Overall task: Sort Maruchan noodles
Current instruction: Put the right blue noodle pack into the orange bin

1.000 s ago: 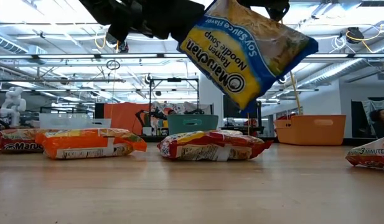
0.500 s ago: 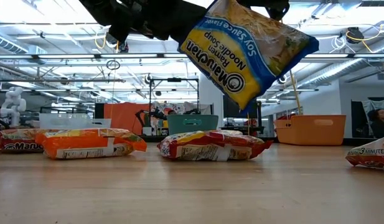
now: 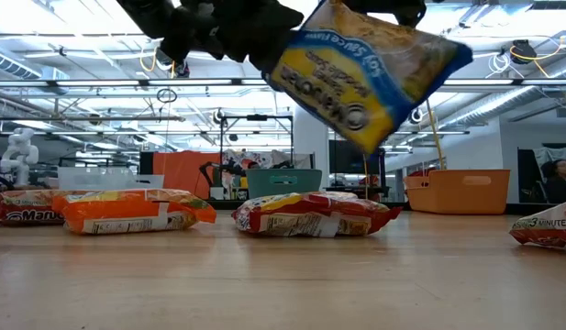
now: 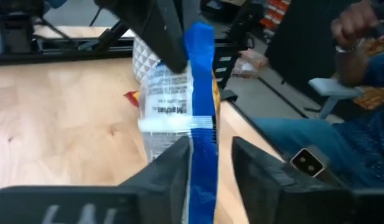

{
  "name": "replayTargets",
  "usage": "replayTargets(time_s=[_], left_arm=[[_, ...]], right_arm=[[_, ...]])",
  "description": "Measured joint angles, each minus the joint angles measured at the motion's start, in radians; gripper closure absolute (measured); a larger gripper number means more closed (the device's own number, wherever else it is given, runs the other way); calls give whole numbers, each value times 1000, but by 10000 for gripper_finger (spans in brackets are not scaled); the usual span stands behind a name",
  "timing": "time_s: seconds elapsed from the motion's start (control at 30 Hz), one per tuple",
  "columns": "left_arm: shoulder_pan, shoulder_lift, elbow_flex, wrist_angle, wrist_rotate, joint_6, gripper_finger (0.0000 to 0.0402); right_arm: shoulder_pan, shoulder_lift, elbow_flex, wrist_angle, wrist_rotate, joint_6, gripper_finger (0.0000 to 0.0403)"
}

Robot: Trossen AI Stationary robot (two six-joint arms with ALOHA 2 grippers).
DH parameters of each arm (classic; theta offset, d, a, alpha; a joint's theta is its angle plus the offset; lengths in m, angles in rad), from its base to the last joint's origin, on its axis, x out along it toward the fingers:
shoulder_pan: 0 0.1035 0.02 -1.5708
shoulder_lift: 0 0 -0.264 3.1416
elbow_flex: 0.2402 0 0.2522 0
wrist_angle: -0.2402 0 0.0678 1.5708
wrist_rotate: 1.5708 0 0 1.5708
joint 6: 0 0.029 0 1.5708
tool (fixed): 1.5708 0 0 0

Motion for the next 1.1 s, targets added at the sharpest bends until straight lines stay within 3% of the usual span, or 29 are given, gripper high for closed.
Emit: replayTargets(time_s=[0.2,0.4,0.83,1.1], left_arm=[[-3,0,0,-59,-80,46,169],[-3,0,0,-55,-83,53,136],[-3,0,0,-14,-120,73,141],[-4,0,0,-6,-120,93,240]], right_arm=[[0,0,0,0,14,-5,403],[-2,0,0,38,57,-41,403],[-18,0,0,101,65,-76,403],[-18,0,0,101,65,-78,403]])
